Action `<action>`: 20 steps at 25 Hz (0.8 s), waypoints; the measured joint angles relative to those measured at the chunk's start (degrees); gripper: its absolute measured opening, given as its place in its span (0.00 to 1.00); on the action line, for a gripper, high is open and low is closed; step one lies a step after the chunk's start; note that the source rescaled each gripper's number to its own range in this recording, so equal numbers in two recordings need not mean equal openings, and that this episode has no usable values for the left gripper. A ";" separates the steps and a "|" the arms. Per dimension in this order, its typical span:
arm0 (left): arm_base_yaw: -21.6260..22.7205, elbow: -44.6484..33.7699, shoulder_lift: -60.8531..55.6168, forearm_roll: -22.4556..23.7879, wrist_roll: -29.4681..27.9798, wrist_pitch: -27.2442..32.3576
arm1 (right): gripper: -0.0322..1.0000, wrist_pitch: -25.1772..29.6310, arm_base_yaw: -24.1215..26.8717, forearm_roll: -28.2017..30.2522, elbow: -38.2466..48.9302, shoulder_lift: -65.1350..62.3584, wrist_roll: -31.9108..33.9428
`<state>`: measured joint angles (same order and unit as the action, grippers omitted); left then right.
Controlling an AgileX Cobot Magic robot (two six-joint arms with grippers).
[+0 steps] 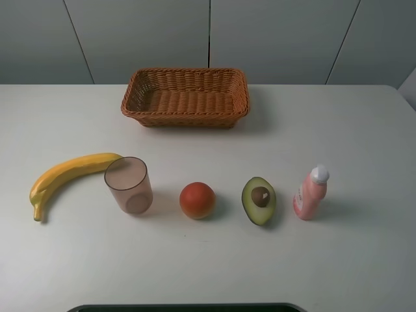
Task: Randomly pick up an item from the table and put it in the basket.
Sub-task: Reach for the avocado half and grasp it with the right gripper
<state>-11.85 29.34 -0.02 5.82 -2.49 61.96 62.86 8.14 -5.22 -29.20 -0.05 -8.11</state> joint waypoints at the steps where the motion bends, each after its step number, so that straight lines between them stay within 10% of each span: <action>1: 0.00 0.00 0.00 0.00 0.00 0.00 | 1.00 0.00 0.00 0.00 0.00 0.00 0.00; 20: 0.00 0.00 0.00 0.00 0.00 0.00 | 1.00 0.00 0.00 0.00 0.00 0.00 0.00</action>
<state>-11.85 29.34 -0.02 5.82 -2.49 61.96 62.86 8.14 -5.22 -29.20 -0.05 -8.11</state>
